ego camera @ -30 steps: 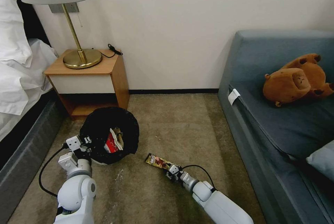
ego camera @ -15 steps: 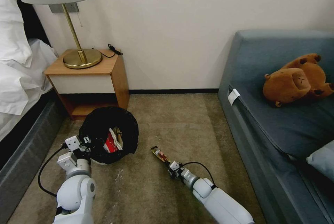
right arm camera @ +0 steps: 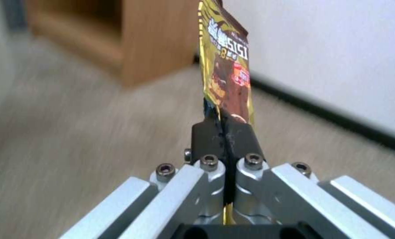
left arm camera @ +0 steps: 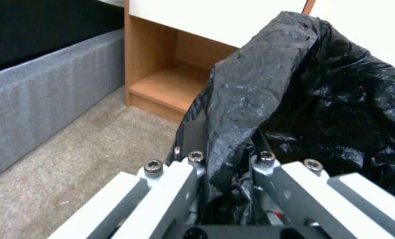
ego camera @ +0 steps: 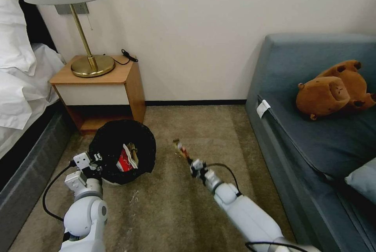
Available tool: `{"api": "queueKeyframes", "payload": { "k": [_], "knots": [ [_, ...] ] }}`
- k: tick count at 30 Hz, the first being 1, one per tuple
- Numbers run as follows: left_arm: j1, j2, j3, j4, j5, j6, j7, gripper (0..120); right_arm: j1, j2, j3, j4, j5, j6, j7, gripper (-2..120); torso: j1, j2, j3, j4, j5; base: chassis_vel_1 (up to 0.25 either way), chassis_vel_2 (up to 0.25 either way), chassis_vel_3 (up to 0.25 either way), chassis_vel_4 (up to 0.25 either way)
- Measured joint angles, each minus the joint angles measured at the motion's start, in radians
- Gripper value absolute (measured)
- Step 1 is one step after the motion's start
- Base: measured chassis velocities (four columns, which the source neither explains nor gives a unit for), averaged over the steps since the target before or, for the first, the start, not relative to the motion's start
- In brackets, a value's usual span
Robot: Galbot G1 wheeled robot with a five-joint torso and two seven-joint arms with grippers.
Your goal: Pick up the trash bin, then pick up the garbage on the floor and place it into the trash bin.
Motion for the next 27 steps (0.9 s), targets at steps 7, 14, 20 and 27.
{"api": "queueKeyframes", "payload": {
  "k": [7, 14, 20, 27],
  "knots": [
    [-0.008, -0.005, 0.007, 0.005, 0.011, 0.0, 0.005, 4, 0.029, 0.004, -0.004, 0.176, 0.054, -0.027, 0.086, 0, 0.0, 0.0, 0.0, -0.0001, 0.0, 0.0, 0.0, 0.0, 0.0],
    [-0.004, -0.007, 0.011, 0.007, 0.02, -0.001, 0.006, 4, 0.04, 0.003, -0.071, 0.369, 0.101, -0.066, 0.183, 0, 0.0, 0.0, 0.0, 0.0, 0.0, 0.0, 0.0, 0.0, 0.0],
    [-0.002, -0.011, 0.015, 0.004, 0.027, -0.003, 0.006, 4, 0.048, 0.01, -0.151, 0.489, 0.141, -0.095, 0.266, 0, 0.0, 0.0, 0.0, -0.0001, 0.0, 0.0, 0.0, 0.0, 0.0],
    [-0.002, -0.011, 0.015, 0.004, 0.029, -0.003, 0.006, 4, 0.055, 0.023, -0.202, 0.528, 0.173, -0.106, 0.294, 0, 0.0, 0.0, 0.0, 0.0, -0.0001, 0.0, 0.0, 0.0, 0.0]
  ]
}}
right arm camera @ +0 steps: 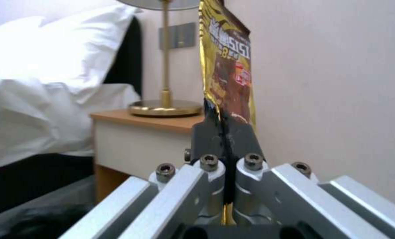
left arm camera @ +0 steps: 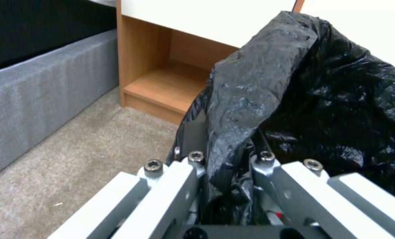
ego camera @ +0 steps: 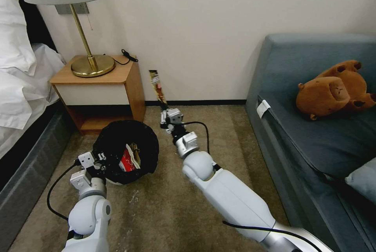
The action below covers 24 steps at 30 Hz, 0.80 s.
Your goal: Pick up the trash bin, then pick up the garbage on the floor and place it into the trash bin.
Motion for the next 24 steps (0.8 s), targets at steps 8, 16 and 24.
{"api": "queueKeyframes", "payload": {
  "k": [8, 16, 24],
  "knots": [
    [0.002, -0.002, 0.001, -0.007, 0.0, 0.0, -0.002, 4, -0.003, 0.052, -0.082, -0.018, -0.007, 0.001, 0.01, 0, 0.0, 0.0, 0.0, 0.0, 0.0, 0.0, 0.0, 0.0, 0.0],
    [0.001, -0.012, 0.005, -0.015, 0.0, 0.001, -0.005, 4, -0.036, 0.136, -0.138, -0.11, -0.099, 0.035, -0.004, 0, 0.0, 0.0, 0.0, 0.0001, 0.0, 0.0, 0.0, 0.0, 0.0],
    [-0.005, -0.02, 0.013, -0.017, 0.004, 0.001, -0.007, 4, -0.074, 0.157, -0.14, -0.142, -0.131, 0.042, -0.008, 0, 0.0, 0.0, 0.0, 0.0, 0.0001, 0.0, 0.0, 0.0, 0.0]
  ]
}}
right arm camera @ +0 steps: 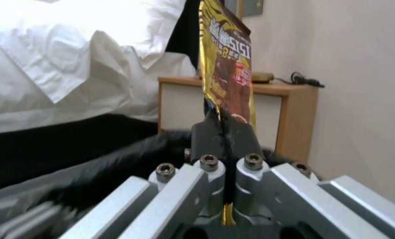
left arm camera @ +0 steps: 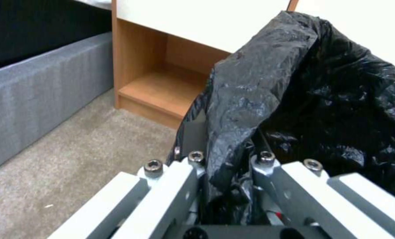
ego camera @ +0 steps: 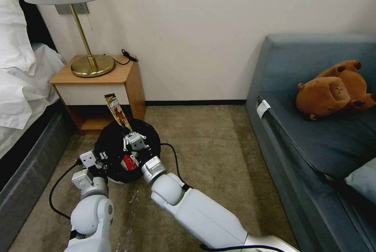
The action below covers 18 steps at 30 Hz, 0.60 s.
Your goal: Pick up the trash bin, then pick up the garbage on the floor and place it into the trash bin.
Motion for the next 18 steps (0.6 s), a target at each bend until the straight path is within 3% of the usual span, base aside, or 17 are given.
{"api": "queueKeyframes", "payload": {
  "k": [18],
  "knots": [
    [-0.003, -0.001, 0.0, -0.003, 0.004, 0.003, -0.001, 4, -0.062, 0.011, 0.02, -0.04, -0.042, 0.015, -0.013, 0, 0.0, 0.0, 0.0, 0.0, 0.0, 0.0, 0.0, 0.0, 0.0]
  ]
}}
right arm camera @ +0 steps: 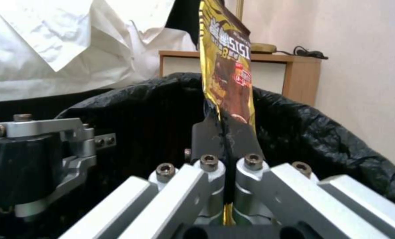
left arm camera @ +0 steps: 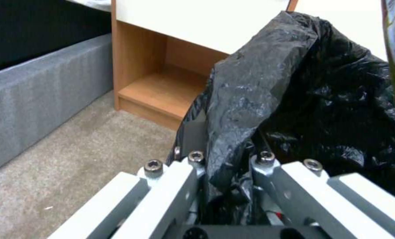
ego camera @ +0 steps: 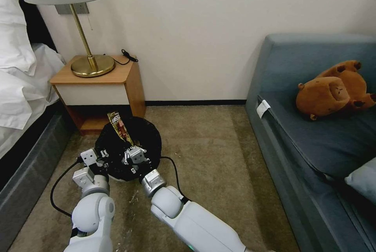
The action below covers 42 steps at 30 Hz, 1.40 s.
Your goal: Pick up the trash bin, then pick up the garbage on the floor and place it into the trash bin.
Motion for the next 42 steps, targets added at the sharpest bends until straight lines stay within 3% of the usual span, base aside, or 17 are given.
{"api": "queueKeyframes", "payload": {
  "k": [5, 7, 17, 19, 20, 24, 28, 30, 42],
  "knots": [
    [0.001, 0.0, -0.004, 0.0, 0.0, 0.0, 0.0, 4, 0.001, -0.001, 0.001, -0.001, -0.013, -0.002, -0.003, 3, 0.0, 0.0, 0.0, 0.0, 0.0, 0.0, 0.0, 0.0, 0.0],
    [0.003, 0.001, -0.004, -0.003, -0.001, 0.0, -0.001, 4, -0.006, -0.001, 0.001, -0.001, -0.017, -0.002, -0.005, 16, 0.0, 0.0, 0.0, 0.0, 0.0, 0.0, 0.0, 0.0, 0.0],
    [0.005, 0.003, -0.005, -0.005, -0.003, 0.0, -0.001, 4, -0.013, -0.001, 0.004, 0.005, -0.021, -0.001, -0.008, 46, 0.0, 0.0, 0.0, 0.0, 0.0001, 0.0, 0.0, 0.0, 0.0],
    [0.005, 0.003, -0.005, -0.005, -0.003, 0.0, -0.001, 4, -0.01, -0.002, 0.007, 0.008, -0.021, -0.001, -0.009, 59, 0.0, 0.0, 0.0, 0.0, 0.0001, 0.0, 0.0, 0.0, 0.0],
    [0.005, 0.003, -0.005, -0.005, -0.003, 0.0, -0.001, 4, -0.01, -0.002, 0.007, 0.008, -0.021, -0.001, -0.009, 59, 0.0, 0.0, 0.0, 0.0, 0.0001, 0.0, 0.0, 0.0, 0.0],
    [0.007, 0.002, -0.003, -0.003, -0.003, -0.001, -0.001, 4, -0.003, 0.006, 0.009, 0.008, -0.021, -0.002, -0.008, 79, 0.0, 0.0, 0.0, 0.0, 0.0, 0.0, 0.0, 0.0, 0.0],
    [0.007, 0.003, -0.003, -0.003, -0.003, -0.001, -0.001, 4, 0.008, 0.01, 0.013, 0.008, -0.021, -0.003, -0.008, 86, 0.0, 0.0, 0.0, 0.0, 0.0, 0.0, 0.0, 0.0, 0.0],
    [0.007, 0.007, -0.006, -0.003, -0.003, -0.001, -0.001, 4, 0.045, 0.012, 0.039, 0.028, -0.019, -0.012, -0.006, 98, 0.0, 0.0, 0.0, 0.0, 0.0, 0.0, 0.0, 0.0, 0.0],
    [0.001, 0.01, -0.015, 0.004, -0.014, -0.001, 0.0, 4, 0.092, -0.066, 0.209, 0.216, 0.017, -0.123, 0.028, 100, 0.0, 0.0, 0.0, 0.0002, 0.0002, 0.0, 0.0, 0.0, 0.0]
  ]
}}
